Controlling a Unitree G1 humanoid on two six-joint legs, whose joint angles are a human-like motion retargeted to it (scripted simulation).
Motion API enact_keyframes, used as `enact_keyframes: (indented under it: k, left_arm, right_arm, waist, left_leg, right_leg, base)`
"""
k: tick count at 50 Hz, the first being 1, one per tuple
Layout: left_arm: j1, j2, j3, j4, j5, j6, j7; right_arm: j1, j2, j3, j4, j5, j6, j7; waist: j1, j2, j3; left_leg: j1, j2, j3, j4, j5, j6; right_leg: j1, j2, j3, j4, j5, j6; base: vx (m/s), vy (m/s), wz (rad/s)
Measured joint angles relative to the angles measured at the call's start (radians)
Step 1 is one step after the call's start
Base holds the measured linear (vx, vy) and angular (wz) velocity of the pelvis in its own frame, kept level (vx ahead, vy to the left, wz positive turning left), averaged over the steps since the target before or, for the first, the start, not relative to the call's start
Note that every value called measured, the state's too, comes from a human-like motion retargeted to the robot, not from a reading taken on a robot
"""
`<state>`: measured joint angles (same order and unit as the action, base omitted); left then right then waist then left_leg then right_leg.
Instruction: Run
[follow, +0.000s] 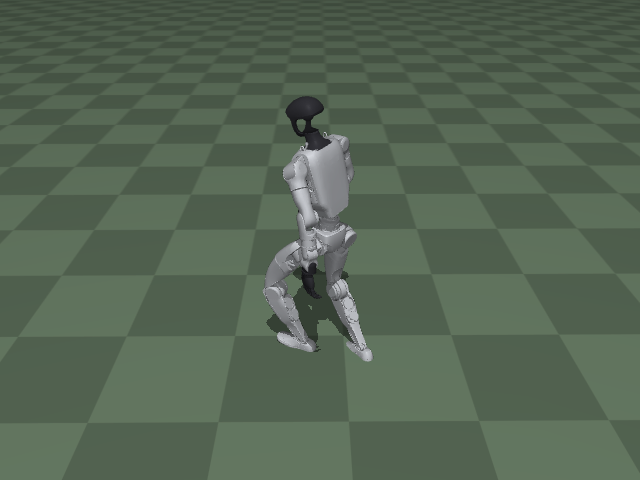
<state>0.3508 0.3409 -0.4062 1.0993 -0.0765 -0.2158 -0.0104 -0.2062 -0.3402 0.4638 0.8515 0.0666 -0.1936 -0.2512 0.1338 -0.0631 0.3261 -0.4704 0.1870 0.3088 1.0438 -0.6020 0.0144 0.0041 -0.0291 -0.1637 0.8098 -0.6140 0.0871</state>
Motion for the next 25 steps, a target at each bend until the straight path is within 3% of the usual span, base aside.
enact_keyframes:
  k: [4,8,11,15,19,25]
  left_arm:
    - [0.062,-0.023,0.012,0.010,0.007,0.020,0.004]
    - [0.045,-0.040,0.026,0.052,0.008,0.057,0.040]
    - [-0.044,-0.048,0.035,0.090,-0.019,0.080,0.081]
    - [-0.187,-0.020,0.050,0.036,-0.074,0.080,0.121]
    - [-0.283,0.047,0.072,-0.120,-0.131,0.046,0.184]
    - [-0.373,0.128,0.090,-0.319,-0.167,-0.014,0.262]
  right_arm:
    - [-0.074,0.000,0.015,0.023,-0.029,0.014,0.004]
    - [-0.121,0.033,0.049,0.091,-0.053,0.045,-0.001]
    - [-0.108,0.072,0.069,0.135,-0.080,0.073,0.011]
    - [-0.063,0.089,0.088,0.155,-0.120,0.099,0.079]
    - [0.011,0.050,0.090,0.140,-0.161,0.095,0.118]
    - [0.111,-0.007,0.056,0.151,-0.220,0.079,0.115]
  waist:
    - [0.043,-0.057,-0.017]
    - [0.077,-0.098,-0.035]
    - [0.080,-0.134,-0.054]
    - [0.011,-0.188,-0.095]
    - [-0.109,-0.210,-0.123]
    - [-0.207,-0.187,-0.128]
  left_leg:
    - [-0.054,-0.072,0.002,-0.270,0.000,-0.028]
    - [-0.098,-0.043,-0.009,-0.121,0.067,0.011]
    - [-0.123,-0.027,0.008,0.000,0.076,0.038]
    - [-0.086,-0.123,0.055,-0.106,0.095,0.062]
    - [0.035,-0.262,0.044,-0.346,0.150,0.050]
    - [0.223,-0.343,-0.023,-0.616,0.188,0.031]
  right_leg:
    - [0.078,-0.065,-0.016,0.016,-0.112,0.003]
    - [0.121,-0.109,0.002,0.100,-0.218,-0.023]
    - [0.075,-0.203,-0.041,0.268,-0.122,-0.012]
    - [-0.137,-0.383,-0.077,0.533,0.083,-0.030]
    - [-0.315,-0.474,-0.078,0.582,0.067,-0.032]
    - [-0.424,-0.456,-0.093,0.378,0.005,0.012]
  base:
    - [0.65,0.11,-0.18]
    - [0.66,0.10,-0.67]
    - [0.62,0.08,-0.50]
    - [0.52,0.10,0.27]
    - [0.48,0.05,0.85]
    - [0.38,0.00,0.54]
